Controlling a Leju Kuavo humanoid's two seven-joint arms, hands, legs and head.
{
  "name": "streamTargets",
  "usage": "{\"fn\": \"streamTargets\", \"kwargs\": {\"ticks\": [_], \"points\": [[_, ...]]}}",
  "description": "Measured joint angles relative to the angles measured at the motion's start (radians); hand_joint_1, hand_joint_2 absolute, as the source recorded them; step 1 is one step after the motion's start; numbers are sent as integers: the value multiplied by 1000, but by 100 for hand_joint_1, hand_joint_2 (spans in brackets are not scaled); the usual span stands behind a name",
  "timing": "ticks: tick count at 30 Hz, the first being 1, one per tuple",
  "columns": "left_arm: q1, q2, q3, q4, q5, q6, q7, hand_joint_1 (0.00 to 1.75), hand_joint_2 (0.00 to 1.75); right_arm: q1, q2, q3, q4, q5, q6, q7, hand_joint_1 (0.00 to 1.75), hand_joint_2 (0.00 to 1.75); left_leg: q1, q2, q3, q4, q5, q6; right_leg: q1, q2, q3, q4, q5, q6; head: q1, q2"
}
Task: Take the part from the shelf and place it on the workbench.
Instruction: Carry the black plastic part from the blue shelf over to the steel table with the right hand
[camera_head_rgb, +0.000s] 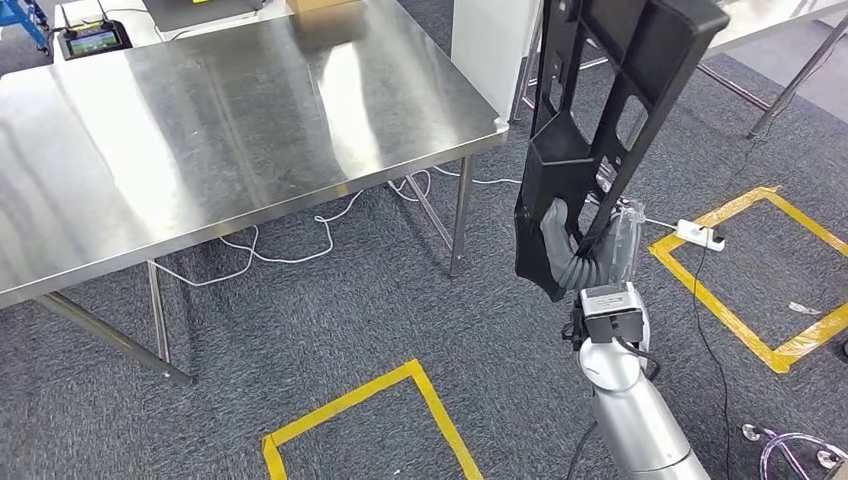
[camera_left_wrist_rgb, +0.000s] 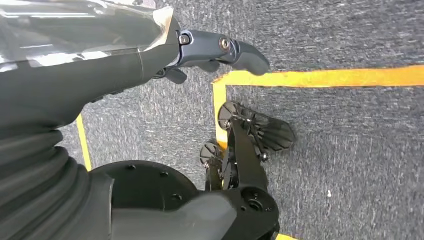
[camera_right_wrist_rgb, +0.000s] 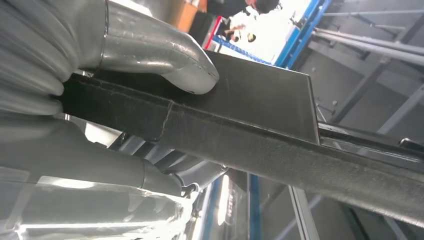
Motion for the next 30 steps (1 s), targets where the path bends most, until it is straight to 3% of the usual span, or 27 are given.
{"fn": "streamTargets", "kwargs": {"ticks": [2,12,23,28,30], "points": [[0,-2,3,0,2,-3,-1,0,175,2,-6,1,5,-8,4,-2,175,175,-5,-3,1,-2,1,-7,3,0,0,1,-1,2,1,0],[0,-4,21,0,9,-7,-24,0,175,-2,-22,4,23,-17,5,-11,175,175,-17,-4,-1,-1,2,13,-1,-1,3,-7,5,14,1,0],[1,-4,23,0,8,-22,-58,0,175,-11,-43,11,39,-32,2,-11,175,175,-17,-4,0,-1,3,15,-5,-1,3,-7,7,16,1,0],[1,-2,26,0,7,-33,-69,0,175,-12,-48,14,43,-36,2,-11,175,175,-17,-5,-4,4,-5,27,-19,-3,4,-12,7,23,1,0],[1,-1,27,0,7,-35,-70,0,175,-12,-50,15,43,-36,2,-11,175,175,-16,-8,-3,-5,-4,36,-18,-4,10,-6,16,32,1,0]]}}
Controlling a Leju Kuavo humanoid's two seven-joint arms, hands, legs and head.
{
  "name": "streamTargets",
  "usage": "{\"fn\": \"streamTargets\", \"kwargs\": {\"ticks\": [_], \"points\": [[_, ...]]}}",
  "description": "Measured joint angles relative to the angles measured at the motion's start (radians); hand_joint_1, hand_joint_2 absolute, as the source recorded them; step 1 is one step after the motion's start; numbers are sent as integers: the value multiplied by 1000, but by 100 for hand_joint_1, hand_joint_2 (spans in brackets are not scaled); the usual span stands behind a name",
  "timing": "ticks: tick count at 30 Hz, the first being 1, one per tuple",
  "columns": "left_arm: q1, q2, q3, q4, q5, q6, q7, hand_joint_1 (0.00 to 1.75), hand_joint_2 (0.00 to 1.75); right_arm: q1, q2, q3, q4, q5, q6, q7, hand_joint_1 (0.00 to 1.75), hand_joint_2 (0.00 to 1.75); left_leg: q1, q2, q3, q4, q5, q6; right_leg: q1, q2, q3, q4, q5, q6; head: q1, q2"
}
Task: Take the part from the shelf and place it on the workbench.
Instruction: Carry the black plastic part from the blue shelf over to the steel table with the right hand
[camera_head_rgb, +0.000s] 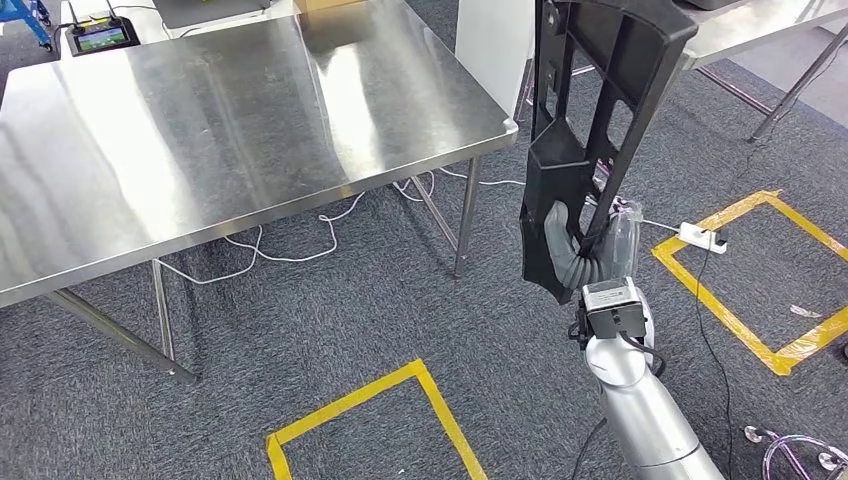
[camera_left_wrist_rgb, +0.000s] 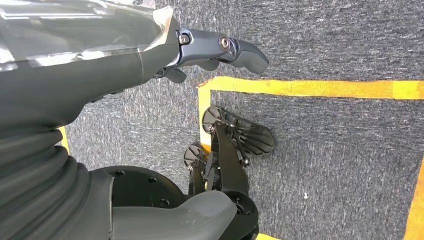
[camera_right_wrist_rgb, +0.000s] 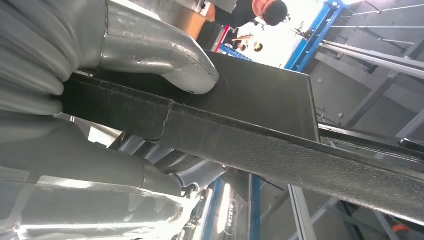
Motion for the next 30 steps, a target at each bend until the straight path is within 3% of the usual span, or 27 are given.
{"fn": "streamTargets", "kwargs": {"ticks": [2,3,6,8,9,11,12,13,15,17,18,20,22,24,25,28,29,30], "points": [[0,0,0,0,0,-1,0,0,175,1,-4,1,1,-1,0,-1,175,175,6,-5,16,-17,7,11,1,11,0,19,-7,6,0,0],[-1,-1,0,0,0,-2,-1,0,175,1,-7,1,1,-2,0,-1,175,175,9,-8,25,-22,10,15,0,21,-11,44,-25,3,1,0],[-2,-1,0,0,0,-3,0,0,175,2,-14,1,2,-5,0,-1,175,175,15,-20,30,-27,8,20,-5,45,-101,217,-108,-13,2,0],[1,-2,1,0,0,-3,2,0,175,7,-17,1,2,-8,0,-2,175,175,19,-29,32,-26,1,15,-10,47,-139,277,-119,1,2,0],[2,-3,1,0,0,-2,4,0,175,8,-17,1,3,-9,0,-3,175,175,22,-32,36,-25,-3,10,-14,48,-130,248,-99,14,2,0],[3,-4,3,0,1,-1,7,0,175,10,-19,1,3,-11,1,-5,175,175,31,-39,44,-17,-14,-8,-25,49,-72,117,-38,42,3,0],[2,-4,5,0,2,1,8,0,175,10,-19,1,4,-12,2,-6,175,175,33,-42,47,-10,-21,-18,-26,50,-49,59,-24,45,4,0],[2,-3,7,0,2,3,9,0,175,10,-20,1,5,-12,3,-6,175,175,33,-43,46,-5,-29,-29,-26,50,-33,24,-16,39,4,0],[2,-2,11,0,2,6,10,0,175,14,-22,0,6,-13,5,-8,175,175,33,-44,47,3,-38,-45,-20,50,-27,13,-23,7,3,0],[3,-2,13,0,2,6,12,0,175,17,-23,0,5,-15,7,-9,175,175,37,-36,43,24,-37,-54,-21,51,-12,14,-21,-14,1,0],[2,-2,15,0,3,6,13,0,175,17,-24,-1,4,-16,8,-9,175,175,39,-28,26,57,-36,-57,-20,51,-1,13,-25,-22,0,0],[2,-2,16,0,3,6,14,0,175,16,-26,-1,3,-17,10,-10,175,175,39,-13,-50,173,-52,-63,-15,50,18,12,-40,-35,0,0],[4,-2,17,0,3,6,15,0,175,19,-26,-1,2,-17,11,-10,175,175,38,-9,-140,273,-99,-63,-7,50,38,11,-60,-42,-1,0],[8,-3,18,1,3,7,16,0,175,21,-27,-1,2,-19,12,-10,175,175,31,-9,-185,268,-116,-49,4,51,67,10,-84,-46,-1,0],[11,-3,19,1,3,7,16,0,175,22,-28,-1,2,-19,13,-10,175,175,24,-10,-187,223,-95,-33,11,51,84,9,-97,-48,-1,0],[19,5,22,2,3,7,18,0,175,25,-29,0,4,-24,16,-10,175,175,-16,-28,-153,57,80,37,20,57,131,-10,-138,-51,6,0],[21,8,23,3,3,8,18,0,175,27,-29,1,3,-25,17,-10,175,175,-26,-34,-139,28,115,51,19,60,154,-20,-147,-49,8,0],[21,9,24,3,3,8,18,0,175,27,-30,1,1,-25,17,-10,175,175,-32,-40,-120,16,119,57,22,63,174,-26,-147,-40,9,0]]}}
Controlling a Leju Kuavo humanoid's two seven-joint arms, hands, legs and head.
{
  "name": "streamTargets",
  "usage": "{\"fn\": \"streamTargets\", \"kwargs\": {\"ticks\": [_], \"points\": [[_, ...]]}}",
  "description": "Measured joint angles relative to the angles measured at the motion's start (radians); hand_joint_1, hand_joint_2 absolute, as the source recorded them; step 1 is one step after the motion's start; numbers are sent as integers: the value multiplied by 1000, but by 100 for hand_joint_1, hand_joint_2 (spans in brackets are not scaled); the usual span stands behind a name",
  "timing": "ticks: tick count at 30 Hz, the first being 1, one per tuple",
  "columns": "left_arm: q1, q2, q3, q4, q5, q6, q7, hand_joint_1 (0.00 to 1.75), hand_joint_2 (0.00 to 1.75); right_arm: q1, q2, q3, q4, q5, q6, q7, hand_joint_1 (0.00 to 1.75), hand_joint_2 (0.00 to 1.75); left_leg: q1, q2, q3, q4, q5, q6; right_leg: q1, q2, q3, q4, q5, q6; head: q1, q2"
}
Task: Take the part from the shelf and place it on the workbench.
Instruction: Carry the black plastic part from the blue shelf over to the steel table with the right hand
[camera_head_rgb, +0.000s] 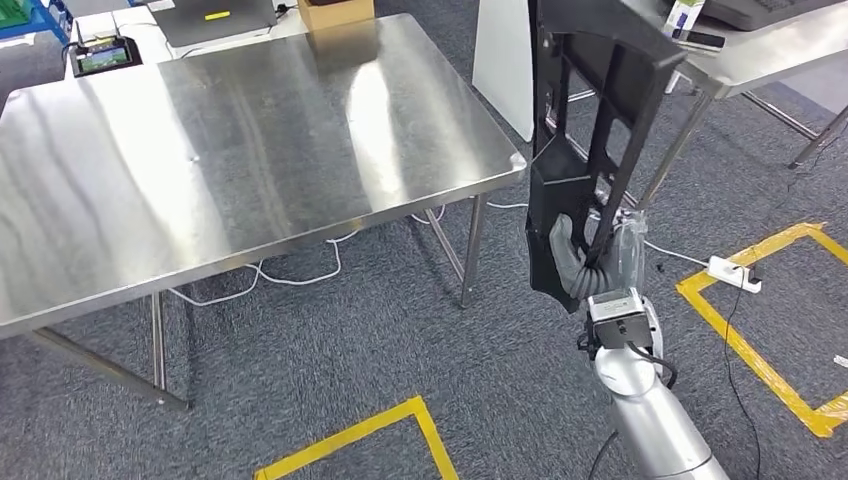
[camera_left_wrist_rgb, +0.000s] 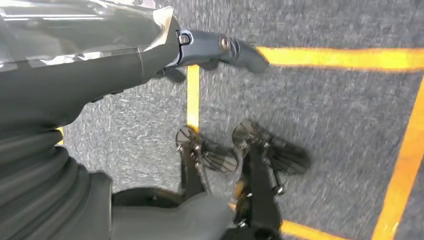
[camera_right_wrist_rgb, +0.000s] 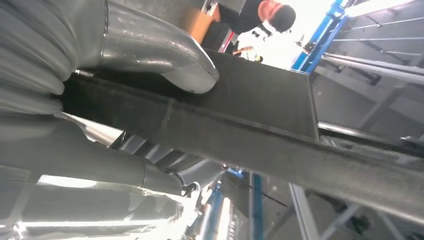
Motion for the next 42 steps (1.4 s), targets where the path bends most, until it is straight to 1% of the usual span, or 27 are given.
{"fn": "streamTargets", "kwargs": {"ticks": [2,4,5,8,10,11,12,13,14,15,17,19,20,22,24,25,26,29,30,32,34,35,36,38,40,41,42], "points": [[-6,-1,0,0,0,0,0,0,175,-4,-3,-2,-6,-1,0,0,175,175,-2,2,49,-27,-27,4,2,0,13,32,25,20,-4,0],[-12,-2,0,1,0,-1,0,0,175,-9,-8,-4,-10,-3,0,0,175,175,4,2,98,-51,-47,6,1,-1,-54,147,54,36,-6,0],[-14,-2,0,1,0,-1,0,0,175,-7,-11,-5,-10,-4,0,0,175,175,7,2,117,-56,-61,4,-2,-2,-107,212,48,33,-6,0],[-12,-8,0,2,0,-1,3,0,175,1,-18,-5,-11,-6,0,2,175,175,21,-4,178,-58,-117,-10,-13,-2,-241,284,-62,29,-6,0],[-8,-13,0,3,0,-1,3,0,175,4,-20,-5,-11,-7,0,2,175,175,33,-8,228,-57,-159,-27,-29,-4,-283,224,-101,55,-6,0],[-6,-14,1,3,0,-1,3,0,175,6,-21,-5,-10,-7,0,2,175,175,38,-10,249,-57,-183,-37,-38,-9,-292,173,-61,82,-5,0],[-4,-13,1,4,0,-1,4,0,175,8,-21,-5,-8,-7,0,2,175,175,41,-11,271,-53,-208,-46,-45,-17,-297,120,24,115,-3,-1],[-2,-13,1,4,0,0,4,0,175,11,-22,-4,-6,-7,0,3,175,175,40,-13,286,-50,-229,-56,-48,-24,-292,81,107,128,-2,-1],[-2,-12,1,4,-1,0,5,0,175,14,-22,-4,-5,-7,0,3,175,175,39,-12,296,-48,-247,-62,-50,-28,-288,58,177,127,-5,-1],[-3,-11,2,4,-1,0,5,0,175,14,-23,-3,-6,-7,0,3,175,175,38,-10,305,-43,-255,-66,-49,-30,-281,51,209,110,-7,-1],[-8,-11,2,3,-1,0,5,0,175,13,-25,-5,-12,-7,0,3,175,175,40,-1,273,20,-224,-73,-51,-25,-262,49,197,66,-14,0],[-13,-11,2,3,-1,-1,4,0,175,10,-27,-7,-15,-7,-1,3,175,175,44,12,181,160,-162,-83,-52,-24,-231,33,175,39,-14,0],[-13,-11,1,3,-1,-1,4,0,175,11,-27,-7,-15,-7,-1,2,175,175,47,18,127,226,-154,-90,-52,-24,-209,22,164,30,-14,0],[-10,-12,1,4,-1,-1,4,0,175,12,-26,-7,-15,-7,-1,2,175,175,54,24,42,282,-220,-101,-53,-24,-157,1,136,22,-15,0],[-7,-12,1,4,-1,-1,4,0,175,12,-26,-7,-15,-7,-1,2,175,175,60,29,-7,255,-312,-107,-53,-21,-100,-14,103,23,-15,0],[-5,-12,2,4,-1,0,4,0,175,12,-26,-7,-15,-7,-1,2,175,175,62,31,-19,216,-324,-107,-53,-20,-72,-18,84,24,-15,0],[-4,-11,2,4,-1,0,4,0,175,12,-26,-7,-15,-7,-1,2,175,175,63,32,-24,161,-292,-104,-53,-20,-48,-21,65,27,-15,0],[3,-11,2,5,-1,0,5,0,175,13,-25,-6,-15,-7,-1,3,175,175,56,38,-20,6,-40,-89,-48,-16,6,-30,6,39,-15,0],[3,-11,2,5,-1,0,5,0,175,12,-25,-6,-17,-7,-1,3,175,175,51,37,-13,-11,0,-84,-45,-13,29,-37,-5,48,-15,0],[-4,-12,2,4,-1,0,5,0,175,6,-26,-8,-23,-7,-1,2,175,175,42,32,20,-13,-23,-69,-43,-11,55,-26,5,78,-15,0],[-10,-12,2,3,-1,-1,4,0,175,1,-26,-9,-27,-7,-1,2,175,175,38,26,65,-28,-45,-46,-43,-10,6,87,39,90,-16,0],[-12,-12,1,3,-1,-1,4,0,175,1,-27,-9,-27,-7,-1,2,175,175,39,22,89,-38,-55,-38,-44,-10,-48,168,43,84,-15,0],[-13,-11,1,3,-1,-1,3,0,175,1,-27,-9,-27,-7,-1,2,175,175,36,20,112,-45,-70,-33,-41,-10,-110,243,28,70,-14,0],[-12,-11,2,3,-1,0,3,0,175,4,-28,-9,-26,-7,-1,2,175,175,33,10,160,-58,-104,-29,-32,-10,-221,311,-51,44,-12,0],[-8,-13,2,3,-1,0,3,0,175,5,-29,-9,-26,-7,-1,3,175,175,29,0,214,-67,-142,-27,-20,-10,-288,270,-113,36,-11,0],[-6,-14,2,3,-1,-1,3,0,175,5,-29,-9,-25,-7,-1,2,175,175,26,-4,241,-69,-162,-27,-12,-10,-306,219,-98,45,-10,0],[-3,-17,2,4,-1,-1,3,0,175,6,-29,-9,-24,-7,-1,2,175,175,23,-8,265,-70,-183,-26,-5,-10,-319,154,-27,60,-9,0]]}}
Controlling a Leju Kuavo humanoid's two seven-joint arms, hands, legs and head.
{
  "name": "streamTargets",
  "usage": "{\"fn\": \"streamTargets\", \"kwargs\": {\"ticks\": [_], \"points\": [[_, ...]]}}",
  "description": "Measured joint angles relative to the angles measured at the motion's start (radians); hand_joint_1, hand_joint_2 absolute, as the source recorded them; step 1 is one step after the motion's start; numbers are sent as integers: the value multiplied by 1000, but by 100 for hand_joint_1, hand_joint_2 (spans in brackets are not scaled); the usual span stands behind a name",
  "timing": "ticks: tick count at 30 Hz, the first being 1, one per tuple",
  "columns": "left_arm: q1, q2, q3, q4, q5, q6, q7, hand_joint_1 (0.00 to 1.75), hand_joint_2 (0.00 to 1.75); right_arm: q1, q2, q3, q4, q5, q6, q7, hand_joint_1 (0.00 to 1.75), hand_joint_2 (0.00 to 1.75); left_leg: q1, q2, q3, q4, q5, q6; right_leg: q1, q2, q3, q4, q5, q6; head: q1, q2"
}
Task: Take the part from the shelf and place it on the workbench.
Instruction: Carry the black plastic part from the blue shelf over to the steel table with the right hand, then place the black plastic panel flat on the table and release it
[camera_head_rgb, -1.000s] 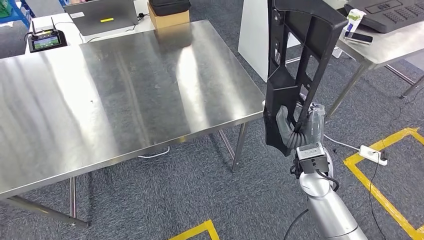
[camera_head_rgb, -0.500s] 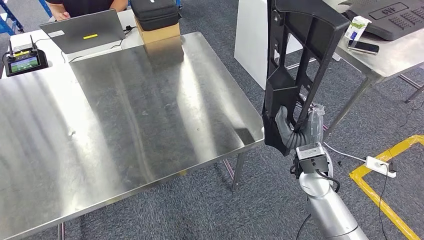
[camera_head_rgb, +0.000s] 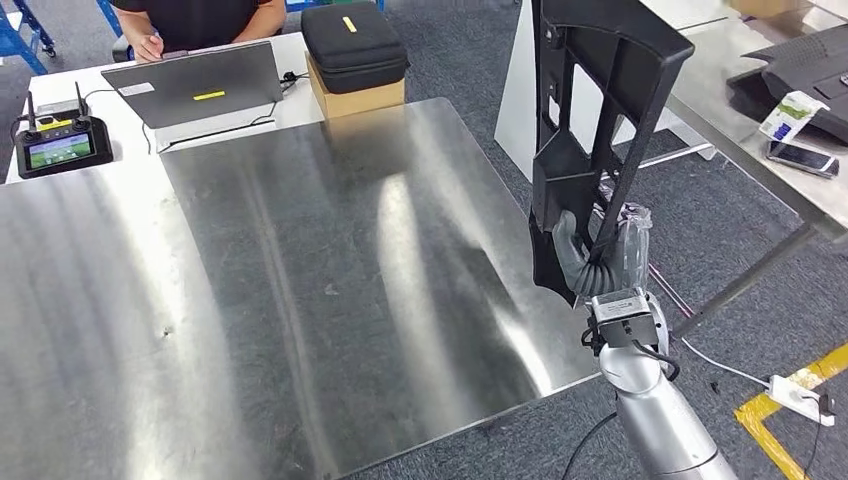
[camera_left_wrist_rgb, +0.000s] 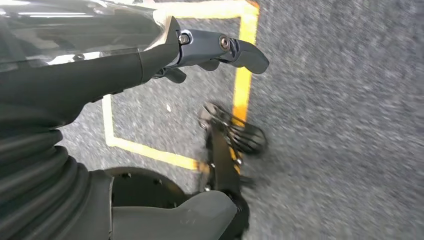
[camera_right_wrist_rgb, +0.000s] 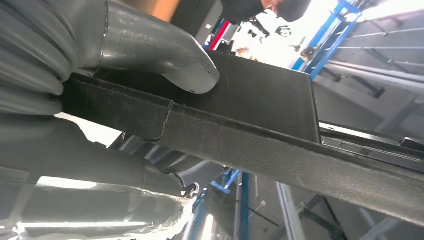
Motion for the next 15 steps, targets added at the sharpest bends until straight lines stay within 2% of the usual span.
{"fn": "streamTargets", "kwargs": {"ticks": [1,2,3,4,5,6,7,8,9,10,11,12,13,14,15], "points": [[2,-1,0,2,0,0,0,0,175,3,-1,0,2,0,0,0,175,175,-4,-4,25,0,-23,1,5,0,-6,-62,94,14,-1,0],[3,-3,0,3,0,0,0,0,175,6,-2,0,4,0,0,0,175,175,-7,-6,45,-2,-46,-1,12,-1,0,-106,179,18,-2,0],[4,-4,0,5,0,0,1,0,175,8,-2,-1,4,0,0,1,175,175,-10,-8,67,-4,-63,-3,14,0,12,-132,239,11,-4,0],[2,-3,1,5,0,0,1,0,175,8,-3,-1,4,0,0,1,175,175,-12,-7,86,-1,-72,-6,13,1,29,-141,254,-7,-6,0],[0,-1,1,4,0,0,1,0,175,5,-3,-2,3,0,0,1,175,175,-15,-4,96,9,-72,-9,8,3,52,-143,249,-28,-6,0],[-3,0,1,4,0,0,1,0,175,2,-3,-2,2,0,0,0,175,175,-17,2,95,42,-60,-12,0,4,73,-150,243,-46,-5,0],[-7,1,0,3,0,0,1,0,175,-2,-3,-3,1,0,0,0,175,175,-15,9,69,99,-47,-17,-8,3,97,-156,236,-63,-6,0],[-10,2,0,3,0,0,1,0,175,-3,-2,-2,1,0,0,0,175,175,-11,15,28,169,-42,-25,-14,2,121,-163,226,-74,-6,0],[-11,1,0,3,0,0,0,0,175,-4,-2,-2,0,0,0,0,175,175,-3,21,-21,237,-50,-35,-17,0,142,-171,215,-80,-6,0],[-10,1,0,3,0,0,-1,0,175,-5,-1,-2,0,0,0,0,175,175,8,24,-72,286,-83,-47,-21,0,164,-180,202,-81,-8,0],[-4,1,0,3,0,0,-1,0,175,-4,0,-1,0,0,0,0,175,175,19,25,-116,309,-134,-60,-26,1,186,-187,188,-76,-7,0],[3,1,0,4,0,0,-1,0,175,-4,0,-1,0,0,0,0,175,175,29,27,-151,307,-185,-73,-32,3,207,-193,174,-70,-8,0],[10,1,1,4,0,0,-1,0,175,-3,0,-1,0,0,0,0,175,175,40,31,-183,286,-220,-85,-39,5,228,-196,158,-61,-8,0],[15,1,1,5,-1,0,-1,0,175,-3,0,-1,0,0,0,0,175,175,51,35,-207,245,-216,-95,-45,3,245,-197,143,-52,-8,0],[16,1,1,5,-1,0,-2,0,175,-3,0,-1,0,0,0,0,175,175,60,40,-223,188,-165,-102,-48,-3,255,-198,129,-44,-8,0]]}}
